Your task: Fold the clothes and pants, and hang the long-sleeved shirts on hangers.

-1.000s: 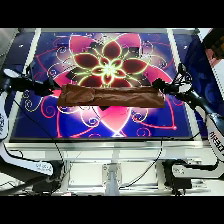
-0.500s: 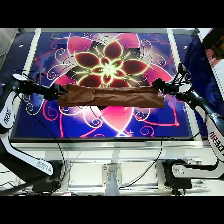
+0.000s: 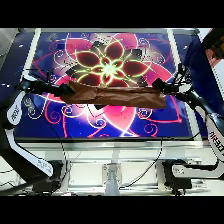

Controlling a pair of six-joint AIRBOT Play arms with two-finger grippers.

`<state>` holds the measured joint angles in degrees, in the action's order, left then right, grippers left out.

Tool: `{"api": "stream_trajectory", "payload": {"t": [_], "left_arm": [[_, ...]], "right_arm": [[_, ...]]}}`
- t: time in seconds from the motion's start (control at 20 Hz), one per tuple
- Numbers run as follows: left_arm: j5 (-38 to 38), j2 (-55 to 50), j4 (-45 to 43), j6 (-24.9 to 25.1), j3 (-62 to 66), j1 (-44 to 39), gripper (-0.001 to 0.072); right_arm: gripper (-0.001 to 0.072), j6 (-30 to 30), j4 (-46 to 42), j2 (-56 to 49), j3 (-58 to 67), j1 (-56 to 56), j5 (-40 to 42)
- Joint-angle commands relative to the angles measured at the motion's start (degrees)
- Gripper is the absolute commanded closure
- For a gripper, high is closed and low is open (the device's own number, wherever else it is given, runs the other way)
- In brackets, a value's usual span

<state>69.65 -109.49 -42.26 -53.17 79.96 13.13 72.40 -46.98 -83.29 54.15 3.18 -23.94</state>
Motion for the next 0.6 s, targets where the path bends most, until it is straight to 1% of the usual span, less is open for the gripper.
{"api": "stream_trajectory", "payload": {"t": [0.0,0.05,0.2,0.25,0.3,0.35,0.4,0.45,0.55], "left_arm": [[-1.64,-0.02,0.79,2.62,0.04,-1.97,0.0562],[-1.18,0.33,0.87,2.64,0.04,-1.97,0.0696],[0.24,3.54,0.76,0.04,0.04,-1.95,0.0694],[0.90,5.57,0.76,-1.27,0.04,-1.97,0.0694],[1.79,7.80,0.76,-3.32,0.04,-1.95,0.0694],[3.19,10.45,0.76,-4.33,0.04,-1.97,0.0694],[4.37,12.96,0.76,-5.46,0.04,-1.97,0.0694],[5.38,15.61,0.76,-7.93,0.04,-2.08,0.0694],[7.21,20.28,0.74,-13.07,0.04,-2.36,0.0694]], "right_arm": [[0.0212,0.00,0.04,0.02,0.02,-0.02,-1.05],[0.0212,0.00,0.04,0.04,0.02,-0.02,-1.46],[0.0215,-0.98,0.00,0.87,0.57,-0.02,-6.21],[0.0261,-3.34,0.04,1.29,1.40,-0.07,-9.07],[0.0350,-4.79,0.07,1.70,2.45,-0.15,-11.74],[0.0451,-5.03,0.24,2.12,3.72,-0.52,-14.14],[0.0571,-5.03,0.24,2.45,5.31,-1.31,-15.91],[0.0706,-5.03,0.26,2.58,6.99,-2.62,-16.70],[0.0702,-5.03,0.20,2.51,9.77,-6.45,-15.21]]}}
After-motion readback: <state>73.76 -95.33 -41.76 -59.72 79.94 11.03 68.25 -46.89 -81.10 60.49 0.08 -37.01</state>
